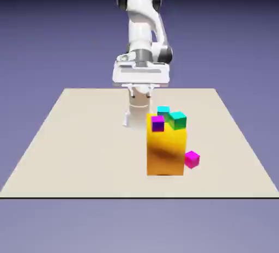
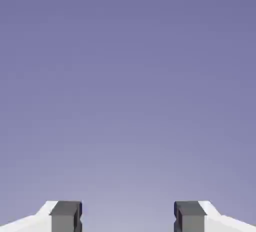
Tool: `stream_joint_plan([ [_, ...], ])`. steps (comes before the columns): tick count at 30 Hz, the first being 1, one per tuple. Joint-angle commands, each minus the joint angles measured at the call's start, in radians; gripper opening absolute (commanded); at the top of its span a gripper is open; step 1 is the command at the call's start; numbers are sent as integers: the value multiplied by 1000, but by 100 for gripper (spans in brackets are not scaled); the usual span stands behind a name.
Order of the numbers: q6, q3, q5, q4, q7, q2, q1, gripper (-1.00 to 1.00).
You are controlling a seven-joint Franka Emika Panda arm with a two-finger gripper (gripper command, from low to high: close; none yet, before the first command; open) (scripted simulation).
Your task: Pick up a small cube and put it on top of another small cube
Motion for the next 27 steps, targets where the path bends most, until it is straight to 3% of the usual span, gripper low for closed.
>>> stream_joint_plan([
  [1, -42, 19, -19, 31, -36, 26, 9, 0],
  [12, -520, 246, -276, 343, -353, 343, 93, 0],
  [27, -1169, 612, -821, 521, -347, 883, 107, 0],
])
